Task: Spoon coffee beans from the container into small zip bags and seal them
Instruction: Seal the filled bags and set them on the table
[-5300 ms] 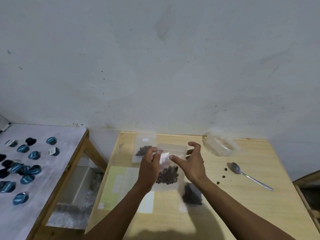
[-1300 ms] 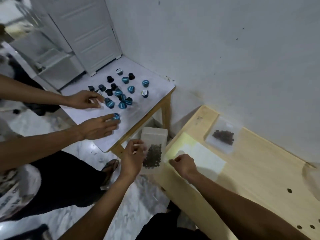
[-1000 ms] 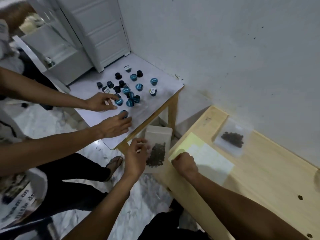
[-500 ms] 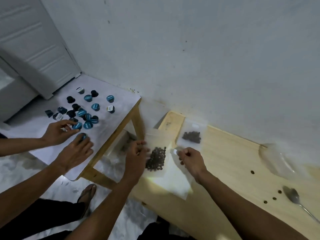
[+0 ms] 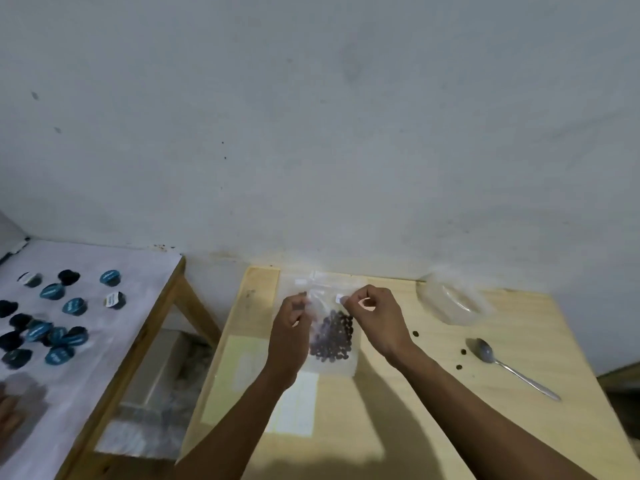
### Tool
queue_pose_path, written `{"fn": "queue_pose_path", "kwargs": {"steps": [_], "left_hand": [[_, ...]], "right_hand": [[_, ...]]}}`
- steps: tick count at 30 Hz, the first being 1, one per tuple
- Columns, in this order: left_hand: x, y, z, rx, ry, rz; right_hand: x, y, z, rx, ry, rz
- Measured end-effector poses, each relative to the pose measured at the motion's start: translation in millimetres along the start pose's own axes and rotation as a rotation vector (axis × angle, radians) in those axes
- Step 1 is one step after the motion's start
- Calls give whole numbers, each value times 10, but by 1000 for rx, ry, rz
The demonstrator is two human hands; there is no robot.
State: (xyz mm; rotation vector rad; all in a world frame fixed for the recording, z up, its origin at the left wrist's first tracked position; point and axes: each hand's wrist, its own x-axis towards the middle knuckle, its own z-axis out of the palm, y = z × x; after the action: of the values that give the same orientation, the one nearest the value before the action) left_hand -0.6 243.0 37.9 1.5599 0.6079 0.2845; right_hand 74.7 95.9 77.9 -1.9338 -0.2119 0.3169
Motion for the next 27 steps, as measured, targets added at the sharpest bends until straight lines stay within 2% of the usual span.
{"fn": "queue_pose_path", "kwargs": {"steps": [10,16,24,27], "left_hand": [[-73,130,323,68,-138,115],[-136,175,348,126,-159,189],[-152,301,406,137,-177,172],[-134,362,492,108,-110,175]], "right_hand": [[58,158,-255,-37,85,3],[68,233,-274,-62,110,5],[5,142,-280,-159,128,16],[-7,107,-294,-201,155,10]]}}
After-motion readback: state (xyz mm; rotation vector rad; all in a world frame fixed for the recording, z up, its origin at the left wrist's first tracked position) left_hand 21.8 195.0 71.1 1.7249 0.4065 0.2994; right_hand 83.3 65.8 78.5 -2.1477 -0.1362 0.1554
